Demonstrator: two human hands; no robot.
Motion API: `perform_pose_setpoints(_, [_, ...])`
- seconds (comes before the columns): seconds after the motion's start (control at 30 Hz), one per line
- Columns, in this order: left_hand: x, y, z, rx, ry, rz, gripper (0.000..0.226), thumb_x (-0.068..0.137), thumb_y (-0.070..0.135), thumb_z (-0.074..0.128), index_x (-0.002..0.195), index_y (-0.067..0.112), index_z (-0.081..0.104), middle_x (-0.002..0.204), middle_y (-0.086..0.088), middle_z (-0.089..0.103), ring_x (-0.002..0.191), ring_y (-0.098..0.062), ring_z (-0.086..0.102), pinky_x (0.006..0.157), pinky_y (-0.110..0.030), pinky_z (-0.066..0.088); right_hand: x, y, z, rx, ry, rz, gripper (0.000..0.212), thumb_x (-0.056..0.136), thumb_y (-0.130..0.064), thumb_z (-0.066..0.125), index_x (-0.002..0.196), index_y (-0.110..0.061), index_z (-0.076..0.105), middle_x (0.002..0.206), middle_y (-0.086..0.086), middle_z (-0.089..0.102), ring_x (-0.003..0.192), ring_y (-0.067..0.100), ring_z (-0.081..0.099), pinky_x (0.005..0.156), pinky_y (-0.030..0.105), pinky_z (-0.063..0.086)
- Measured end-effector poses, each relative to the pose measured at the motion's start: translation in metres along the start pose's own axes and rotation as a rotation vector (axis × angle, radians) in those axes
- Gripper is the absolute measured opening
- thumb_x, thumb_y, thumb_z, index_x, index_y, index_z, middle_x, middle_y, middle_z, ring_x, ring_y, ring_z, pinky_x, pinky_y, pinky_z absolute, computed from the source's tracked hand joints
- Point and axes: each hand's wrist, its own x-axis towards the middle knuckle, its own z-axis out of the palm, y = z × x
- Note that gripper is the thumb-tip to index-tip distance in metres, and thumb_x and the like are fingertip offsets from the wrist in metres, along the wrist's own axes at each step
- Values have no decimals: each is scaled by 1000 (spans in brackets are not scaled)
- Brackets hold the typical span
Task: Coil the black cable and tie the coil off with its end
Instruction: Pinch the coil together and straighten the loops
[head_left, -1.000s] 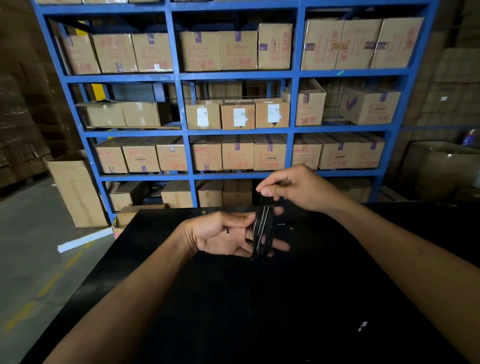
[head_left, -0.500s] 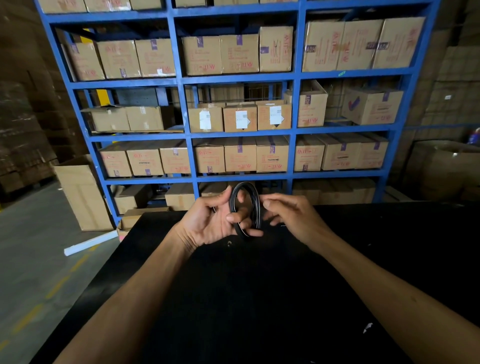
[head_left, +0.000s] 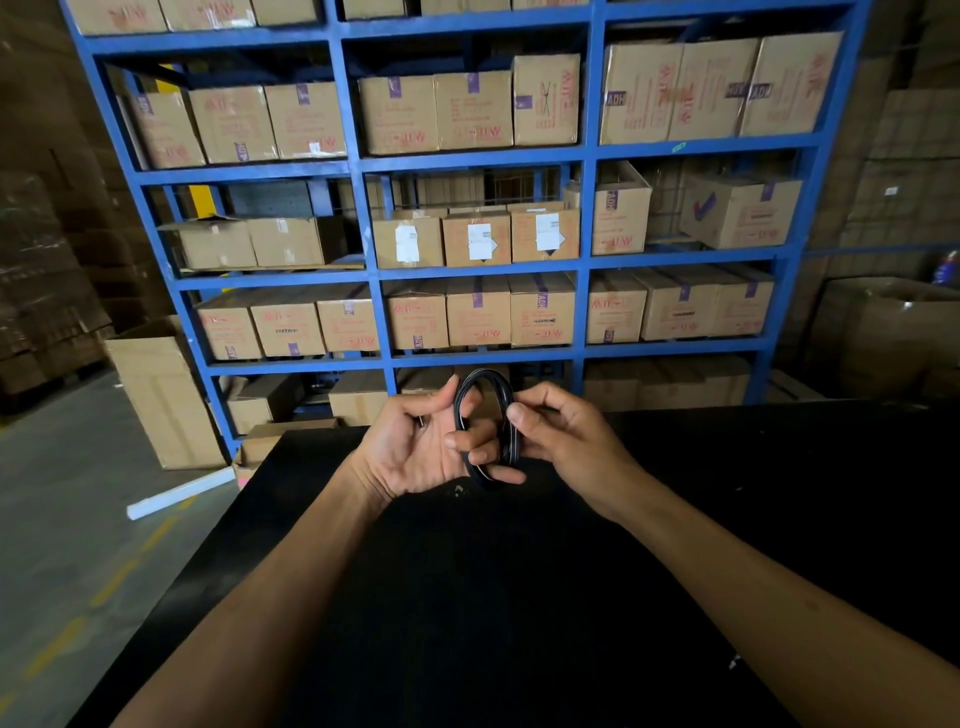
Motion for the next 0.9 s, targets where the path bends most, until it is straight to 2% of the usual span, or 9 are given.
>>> perform_pose_setpoints(0.1, [1,3,-1,-6,-27,-12,49,103,42,34,83,2,55,63,-9,29,72,-31,52,105,-65,30,1,-1,1,-54,18,-53,9,97,-21,64,98,-26,71,101,8,73,99,22,70,92,42,58])
perform_pose_setpoints(0.23, [6,5,1,31,-110,-74,76,100,60,21,63,3,54,57,-11,31,60,-27,44,96,-54,37,3,2,8,-107,48,-59,9,98,-20,62,98,-26,69,91,-2,72,92,15,67,96,50,52])
perform_pose_setpoints(0.37, [7,6,6,43,-232,-116,81,98,65,8,51,6,38,49,-7,28,52,-25,36,82,-45,43,2,0,17,-154,42,-55,10,100,-19,59,96,-25,66,91,7,69,89,15,61,93,50,50])
perform_pose_setpoints(0.5, [8,7,7,55,-321,-112,84,97,66,6,47,4,33,45,-7,24,52,-22,40,73,-37,46,1,-10,19,-76,-10,35,11,101,-23,56,98,-28,65,94,-3,66,95,15,61,98,50,50])
perform_pose_setpoints(0.6, [7,10,7,51,-333,-111,84,98,66,7,46,4,33,44,-7,25,51,-22,40,72,-37,47,1,-14,22,-49,-29,77,10,102,-25,53,105,-23,63,102,4,64,107,30,62,99,55,51])
perform_pose_setpoints(0.73, [4,11,8,38,-307,-120,84,97,66,9,46,4,31,43,-6,24,50,-22,39,72,-37,48,1,-15,26,-23,-20,85,11,104,-23,52,104,-21,63,95,4,62,96,20,60,99,54,52])
perform_pose_setpoints(0.8, [3,12,10,43,-281,-112,84,98,66,9,46,4,31,44,-7,24,50,-23,38,73,-38,47,2,-15,27,-38,3,82,11,103,-24,53,102,-25,64,96,4,64,98,23,61,100,57,50])
perform_pose_setpoints(0.83, [3,12,11,50,-268,-100,84,98,65,9,46,3,32,44,-8,24,50,-23,38,74,-39,46,3,-14,28,-60,26,66,10,102,-24,54,102,-26,64,97,4,65,99,24,62,100,55,50])
perform_pose_setpoints(0.9, [4,14,9,57,-238,-73,84,99,63,11,47,4,38,46,-9,27,52,-26,37,80,-43,43,6,-14,28,-115,91,3,9,101,-22,56,104,-24,64,100,2,69,99,17,66,95,42,54])
